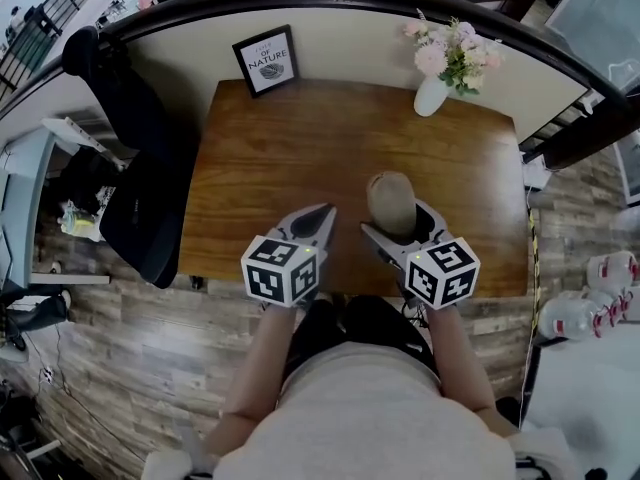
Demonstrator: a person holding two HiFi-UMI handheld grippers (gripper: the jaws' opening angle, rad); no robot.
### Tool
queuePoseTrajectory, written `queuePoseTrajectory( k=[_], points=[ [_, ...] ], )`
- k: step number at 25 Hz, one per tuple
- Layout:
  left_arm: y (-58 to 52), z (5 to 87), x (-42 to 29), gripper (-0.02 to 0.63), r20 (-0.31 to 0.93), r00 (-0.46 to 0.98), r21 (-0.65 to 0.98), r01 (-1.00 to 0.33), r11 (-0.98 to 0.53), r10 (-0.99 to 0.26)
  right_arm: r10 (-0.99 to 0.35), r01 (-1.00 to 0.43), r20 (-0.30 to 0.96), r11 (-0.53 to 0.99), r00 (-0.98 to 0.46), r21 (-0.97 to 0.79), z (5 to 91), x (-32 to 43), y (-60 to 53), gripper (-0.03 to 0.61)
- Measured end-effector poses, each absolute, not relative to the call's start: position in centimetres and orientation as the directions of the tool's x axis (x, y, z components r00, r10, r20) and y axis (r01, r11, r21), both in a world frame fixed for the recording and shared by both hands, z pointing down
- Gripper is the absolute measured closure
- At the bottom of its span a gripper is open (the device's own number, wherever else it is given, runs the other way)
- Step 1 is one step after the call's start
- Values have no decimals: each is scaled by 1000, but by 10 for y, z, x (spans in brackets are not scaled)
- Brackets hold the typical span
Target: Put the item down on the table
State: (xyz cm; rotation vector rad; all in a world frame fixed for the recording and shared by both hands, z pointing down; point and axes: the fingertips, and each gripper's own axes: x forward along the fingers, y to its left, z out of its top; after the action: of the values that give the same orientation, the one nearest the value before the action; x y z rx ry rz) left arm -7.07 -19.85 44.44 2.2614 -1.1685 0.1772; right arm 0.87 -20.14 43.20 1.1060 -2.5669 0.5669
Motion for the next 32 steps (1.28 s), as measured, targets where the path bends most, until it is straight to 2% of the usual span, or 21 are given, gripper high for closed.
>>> queuePoseTrajectory(
  k=[12,24,32],
  points=[
    [-227,478,-59,600,413,578,452,-801,-393,-704,-545,-709,504,671,-671,-218,472,21,-243,155],
    [-235,536,-45,600,506,558,499,-812,-304,-658,-456,-690,633,702,-626,-176,538,30,-280,155],
    [-243,561,-36,600,545,567,502,-811,-301,-617,-396,-663,715,738,-577,-127,586,30,-305,155]
  ],
)
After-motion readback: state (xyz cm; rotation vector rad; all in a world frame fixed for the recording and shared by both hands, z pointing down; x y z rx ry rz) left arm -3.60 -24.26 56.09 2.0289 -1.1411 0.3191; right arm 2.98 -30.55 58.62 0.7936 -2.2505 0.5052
